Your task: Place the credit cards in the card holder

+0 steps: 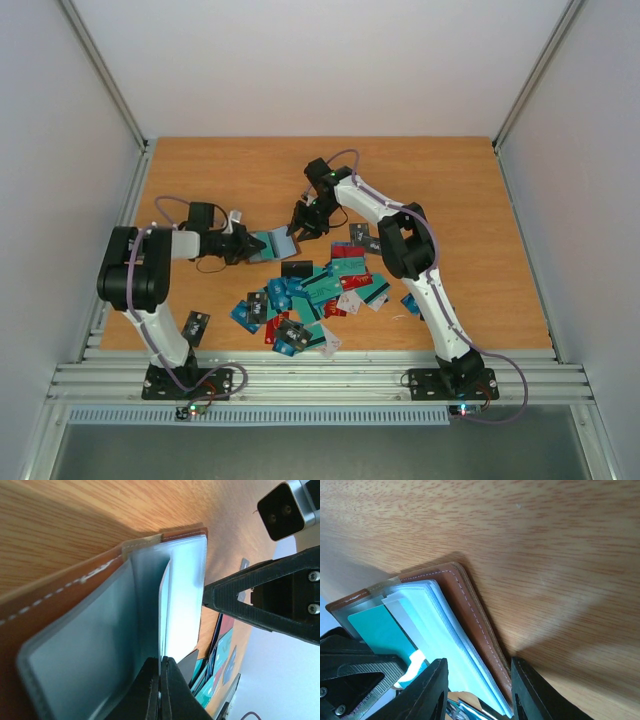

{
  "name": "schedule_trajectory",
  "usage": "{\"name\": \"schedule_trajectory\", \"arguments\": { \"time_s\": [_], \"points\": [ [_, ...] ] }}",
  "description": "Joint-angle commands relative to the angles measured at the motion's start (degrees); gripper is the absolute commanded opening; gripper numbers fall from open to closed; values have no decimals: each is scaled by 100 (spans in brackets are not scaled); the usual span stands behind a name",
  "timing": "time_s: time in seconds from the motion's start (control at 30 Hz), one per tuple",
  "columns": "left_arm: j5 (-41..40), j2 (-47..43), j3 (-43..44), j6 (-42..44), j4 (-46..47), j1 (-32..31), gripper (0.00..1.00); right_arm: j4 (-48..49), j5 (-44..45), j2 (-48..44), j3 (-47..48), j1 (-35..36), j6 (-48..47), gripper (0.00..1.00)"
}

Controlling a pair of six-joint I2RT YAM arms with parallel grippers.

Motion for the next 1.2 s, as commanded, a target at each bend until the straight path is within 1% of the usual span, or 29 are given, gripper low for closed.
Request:
{"name": "schedule_trajectory", "arguments": {
  "time_s": [0.0, 0.2, 0.37, 0.47, 0.63, 0.7, 0.87, 1.0, 1.17],
  "points": [
    [-2, 238, 87, -72, 237, -94, 2, 22, 359, 248, -365, 125, 132, 36],
    [42, 407, 93, -472, 611, -179, 3, 146, 328, 171, -500, 126, 194, 36],
    [45, 500, 219, -520, 603, -293, 5, 236, 315, 108, -648, 129, 238, 35],
    [1, 459, 309, -477, 432, -359, 8, 296, 315, 59, -732, 129, 251, 35],
    [-393, 248, 535, -58, -673, -430, 15, 311, 315, 25, -764, 123, 208, 35],
    [-545, 210, 613, 118, -983, -454, 18, 315, 315, 32, -765, 125, 198, 35],
    [-882, 179, 920, 366, -1752, -515, 22, 300, 297, 3, -767, 125, 157, 35],
    [-1168, 169, 1258, 576, -2368, -585, 27, 304, 306, -44, -799, 125, 135, 35],
    [-1596, 182, 1543, 570, -2990, -688, 34, 342, 306, -106, -862, 137, 133, 35]
  ]
}}
